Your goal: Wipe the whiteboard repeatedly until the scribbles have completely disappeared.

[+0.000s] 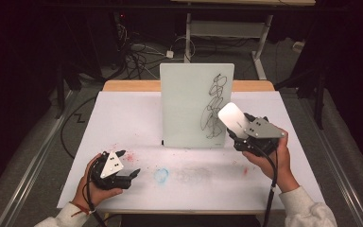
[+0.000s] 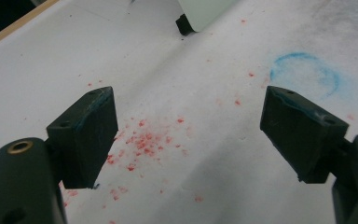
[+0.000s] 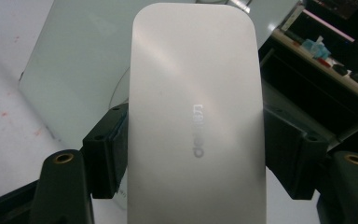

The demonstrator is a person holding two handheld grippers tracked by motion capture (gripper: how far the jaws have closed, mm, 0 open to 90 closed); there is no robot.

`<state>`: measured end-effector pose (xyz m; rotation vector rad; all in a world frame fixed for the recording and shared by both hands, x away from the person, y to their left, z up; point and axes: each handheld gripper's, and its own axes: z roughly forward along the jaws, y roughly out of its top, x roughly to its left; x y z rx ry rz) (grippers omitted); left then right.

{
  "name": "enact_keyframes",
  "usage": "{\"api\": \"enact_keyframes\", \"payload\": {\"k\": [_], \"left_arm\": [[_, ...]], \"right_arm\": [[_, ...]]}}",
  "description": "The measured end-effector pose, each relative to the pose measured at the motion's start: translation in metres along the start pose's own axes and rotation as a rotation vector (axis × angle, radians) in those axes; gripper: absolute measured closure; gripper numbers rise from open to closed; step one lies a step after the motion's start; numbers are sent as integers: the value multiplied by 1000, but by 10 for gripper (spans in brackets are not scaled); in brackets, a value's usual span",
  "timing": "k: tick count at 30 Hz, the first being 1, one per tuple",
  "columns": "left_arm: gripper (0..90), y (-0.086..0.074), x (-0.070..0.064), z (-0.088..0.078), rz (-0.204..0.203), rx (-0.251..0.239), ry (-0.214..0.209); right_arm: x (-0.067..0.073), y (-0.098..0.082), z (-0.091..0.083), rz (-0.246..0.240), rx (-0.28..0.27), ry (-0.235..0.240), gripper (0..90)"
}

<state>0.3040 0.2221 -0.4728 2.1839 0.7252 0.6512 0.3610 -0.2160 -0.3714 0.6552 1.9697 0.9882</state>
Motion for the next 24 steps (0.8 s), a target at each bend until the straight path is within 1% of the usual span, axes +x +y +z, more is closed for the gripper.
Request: {"api": "enact_keyframes", "payload": {"k": [2,3,6,8,11,12,15,17,20,22,24], "left_arm": [[186,0,0,-1,-3,-2,2],[186,0,0,-1,-3,-5,6],[197,1,0,-1,-5,-16,12],[197,1,0,-1,-1,-13,12],[197,1,0,-1,-5,-16,12],[197,1,1,-2,-3,-15,13],[197,0,1,-2,-6,-19,13],[197,0,1,-3,-7,-20,12],[197,0,1,-3,-7,-20,9],[197,0,1,-3,-6,-21,10],[197,0,1,-2,-9,-23,9]], "right_arm": [[-4,6,2,3,-13,-23,312],[-5,9,4,4,-18,-27,312],[-7,20,9,-3,-30,-64,312],[-8,28,13,-8,-47,-83,312],[-10,38,18,-18,-57,-125,312],[-12,41,19,-19,-64,-142,312],[-17,49,23,-12,-73,-170,312],[-19,53,25,-20,-74,-194,312],[-23,57,28,-17,-82,-208,312],[-24,61,30,-18,-78,-224,312],[-25,63,32,-18,-80,-226,312]]}}
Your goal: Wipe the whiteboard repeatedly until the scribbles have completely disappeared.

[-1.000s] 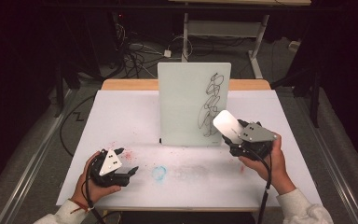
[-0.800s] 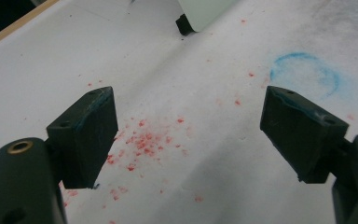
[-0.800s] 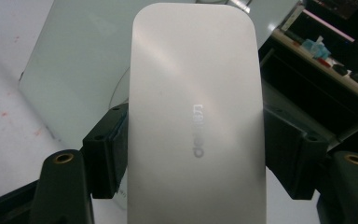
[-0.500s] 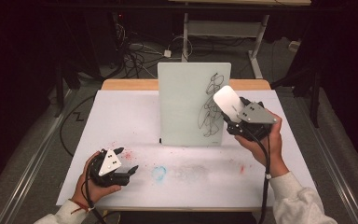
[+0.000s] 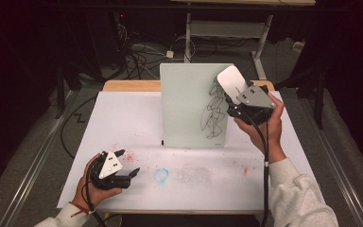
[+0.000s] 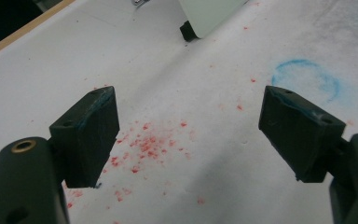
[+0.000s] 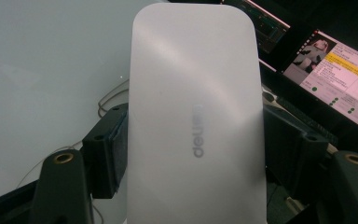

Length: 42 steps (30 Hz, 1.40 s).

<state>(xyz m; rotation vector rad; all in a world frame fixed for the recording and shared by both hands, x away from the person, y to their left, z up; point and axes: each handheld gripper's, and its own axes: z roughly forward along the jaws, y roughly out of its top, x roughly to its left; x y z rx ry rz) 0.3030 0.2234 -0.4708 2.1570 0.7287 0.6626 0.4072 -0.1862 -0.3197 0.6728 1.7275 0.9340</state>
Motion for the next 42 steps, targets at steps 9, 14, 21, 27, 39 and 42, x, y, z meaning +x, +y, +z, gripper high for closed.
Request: {"api": "enact_keyframes", "payload": {"k": [9,14,21,27,39,42], "left_arm": [[197,0,1,-1,-2,-10,7],[198,0,0,-1,2,-7,7],[200,-1,0,-1,2,-6,4],[200,0,0,0,4,-6,2],[200,0,-1,1,5,-7,-3],[200,0,0,0,6,-8,-3]], "right_arm": [[4,0,15,-18,36,-13,312],[7,-1,17,-29,39,-21,312],[21,-15,23,-49,48,-16,312],[38,-29,21,-58,47,-14,312],[35,-13,25,-128,75,-16,312],[22,-2,27,-89,63,-55,312]]}}
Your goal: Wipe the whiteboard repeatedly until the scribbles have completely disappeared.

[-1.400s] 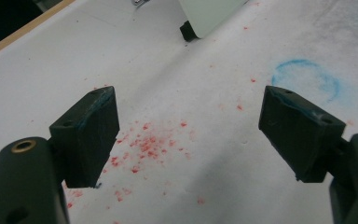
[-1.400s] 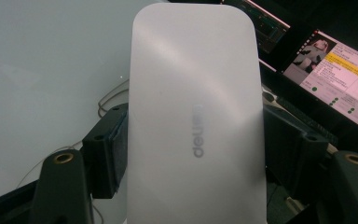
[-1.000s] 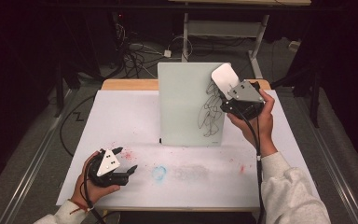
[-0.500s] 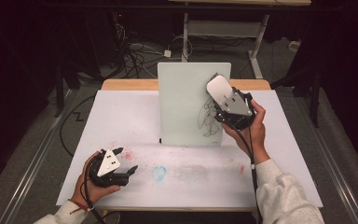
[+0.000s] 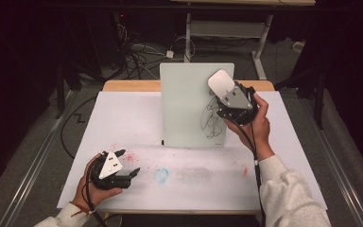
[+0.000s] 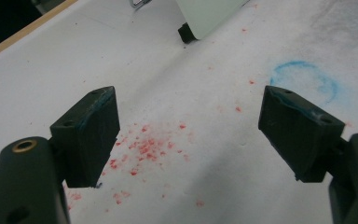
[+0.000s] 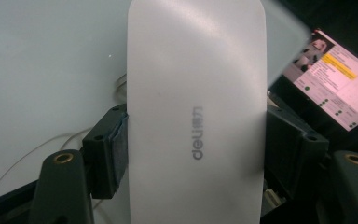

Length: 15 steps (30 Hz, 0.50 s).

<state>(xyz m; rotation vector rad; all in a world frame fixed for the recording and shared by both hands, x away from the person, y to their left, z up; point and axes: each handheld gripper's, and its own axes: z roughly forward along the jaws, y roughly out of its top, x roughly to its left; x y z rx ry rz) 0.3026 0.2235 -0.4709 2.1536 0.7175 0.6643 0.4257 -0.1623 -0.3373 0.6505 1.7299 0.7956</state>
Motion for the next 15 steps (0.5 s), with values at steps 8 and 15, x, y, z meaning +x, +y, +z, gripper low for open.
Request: {"api": "enact_keyframes", "payload": {"k": [8,15], "left_arm": [[200,-1,0,-2,-5,-4,2],[200,0,-1,-1,5,-1,1]], "right_arm": [[3,2,2,22,7,-13,312],[36,-17,-2,-22,22,24,312]]}}
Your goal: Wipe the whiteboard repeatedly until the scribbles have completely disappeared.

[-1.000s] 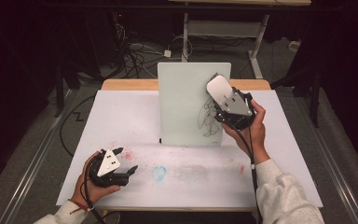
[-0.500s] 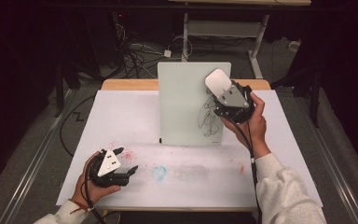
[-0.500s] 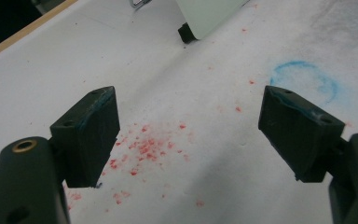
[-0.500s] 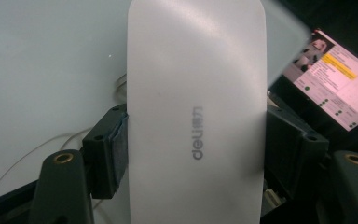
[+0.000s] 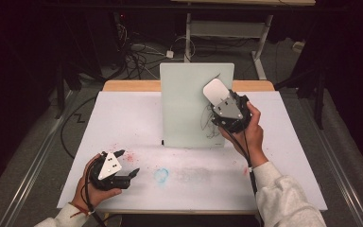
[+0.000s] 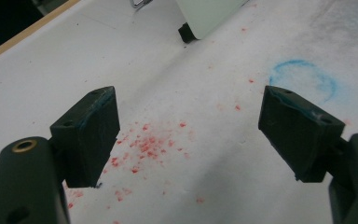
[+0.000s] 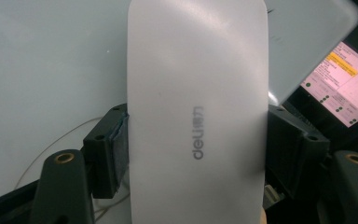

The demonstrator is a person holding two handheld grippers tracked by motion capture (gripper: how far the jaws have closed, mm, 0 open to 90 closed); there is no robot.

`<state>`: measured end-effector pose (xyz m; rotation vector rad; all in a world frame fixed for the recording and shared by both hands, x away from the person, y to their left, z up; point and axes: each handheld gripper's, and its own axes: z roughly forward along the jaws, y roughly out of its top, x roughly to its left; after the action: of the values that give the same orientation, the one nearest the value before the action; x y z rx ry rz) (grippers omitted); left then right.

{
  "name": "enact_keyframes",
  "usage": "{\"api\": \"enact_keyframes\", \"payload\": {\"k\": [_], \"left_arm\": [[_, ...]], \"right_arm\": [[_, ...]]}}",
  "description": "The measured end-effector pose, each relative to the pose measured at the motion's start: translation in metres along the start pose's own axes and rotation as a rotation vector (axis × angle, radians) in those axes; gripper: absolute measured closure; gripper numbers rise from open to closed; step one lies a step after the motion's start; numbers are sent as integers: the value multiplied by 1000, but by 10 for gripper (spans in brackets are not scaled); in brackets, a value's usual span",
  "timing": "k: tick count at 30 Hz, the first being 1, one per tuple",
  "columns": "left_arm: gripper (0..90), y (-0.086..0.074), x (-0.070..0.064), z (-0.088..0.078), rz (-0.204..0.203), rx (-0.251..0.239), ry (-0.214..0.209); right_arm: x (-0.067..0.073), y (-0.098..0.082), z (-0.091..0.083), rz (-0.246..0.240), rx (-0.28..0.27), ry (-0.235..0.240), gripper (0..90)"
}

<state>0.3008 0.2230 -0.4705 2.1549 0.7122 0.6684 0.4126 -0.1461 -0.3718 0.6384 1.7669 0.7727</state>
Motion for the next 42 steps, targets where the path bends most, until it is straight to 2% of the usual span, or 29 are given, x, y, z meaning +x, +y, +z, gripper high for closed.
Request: {"api": "enact_keyframes", "payload": {"k": [3,8,17,23,30,33,36,38,42], "left_arm": [[200,1,-1,1,2,1,-1],[200,1,0,1,4,1,-3],[200,0,0,0,-4,-5,-5],[199,-1,0,-1,-3,1,-3],[199,0,-1,0,-3,1,-4],[199,0,-1,1,-1,3,-6],[198,0,0,2,-1,4,-9],[197,0,0,2,-2,2,-9],[197,0,0,1,-6,-1,-10]], "right_arm": [[3,-2,-1,14,5,14,312],[-2,1,0,72,-6,37,312],[-14,17,4,199,-36,13,312],[-8,12,4,198,-35,-16,312],[16,-4,3,206,-15,-30,312],[21,-7,2,196,-9,-30,312],[16,-4,3,195,0,-16,312],[9,1,5,188,-3,-34,312],[-10,14,8,214,-16,-59,312]]}}
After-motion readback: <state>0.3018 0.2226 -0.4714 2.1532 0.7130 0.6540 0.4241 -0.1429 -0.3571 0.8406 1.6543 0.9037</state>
